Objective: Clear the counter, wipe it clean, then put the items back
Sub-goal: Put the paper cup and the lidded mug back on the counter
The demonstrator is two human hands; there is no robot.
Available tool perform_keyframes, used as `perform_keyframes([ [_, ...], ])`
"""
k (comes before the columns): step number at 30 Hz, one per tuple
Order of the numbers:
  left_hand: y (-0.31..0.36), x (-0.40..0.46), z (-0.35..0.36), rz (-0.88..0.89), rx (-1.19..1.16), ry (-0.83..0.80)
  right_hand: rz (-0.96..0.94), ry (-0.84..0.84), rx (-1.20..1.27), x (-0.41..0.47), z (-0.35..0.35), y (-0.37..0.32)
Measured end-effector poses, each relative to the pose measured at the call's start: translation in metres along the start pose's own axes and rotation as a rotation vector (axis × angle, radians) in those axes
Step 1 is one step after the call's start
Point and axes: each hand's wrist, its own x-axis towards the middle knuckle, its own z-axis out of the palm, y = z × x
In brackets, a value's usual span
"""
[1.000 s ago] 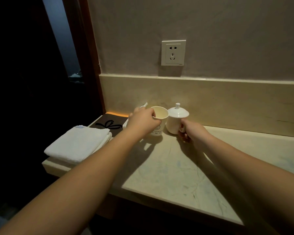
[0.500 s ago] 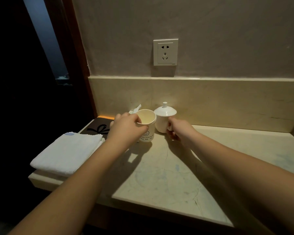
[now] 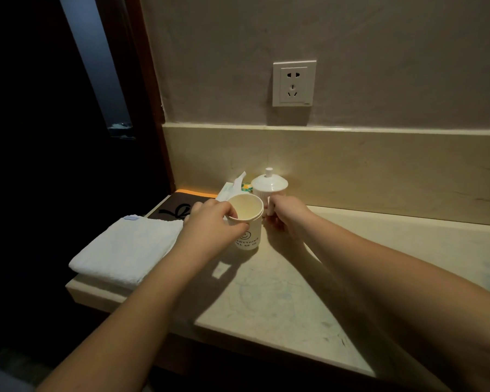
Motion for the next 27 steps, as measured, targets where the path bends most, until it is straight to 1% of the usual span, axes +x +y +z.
perform_keyframes([
  [4,-0.002,0.0,-0.001,0.003,-0.006,0.0,-0.008,-0.001,-0.064,-0.001,0.003,0.0],
  [9,-0.001,0.001,0.001,0.005,0.001,-0.017,-0.078,-0.02,-0.134,0.004,0.002,0.001],
  [13,0.003,0.003,0.003,0.025,0.007,-0.029,-0.133,-0.03,-0.285,0.002,-0.006,-0.004],
  [17,0.01,0.01,0.007,0.045,0.029,-0.044,-0.142,-0.027,-0.212,-0.002,-0.016,-0.004],
  [21,0.017,0.022,0.013,0.041,0.066,-0.073,-0.266,-0.034,-0.224,-0.011,-0.029,0.002],
  [23,0.019,0.026,0.017,0.042,0.098,-0.071,-0.312,-0.065,-0.264,-0.017,-0.036,0.007],
  [27,0.018,0.032,0.025,0.033,0.118,-0.078,-0.384,-0.21,-0.469,-0.026,-0.044,0.019],
])
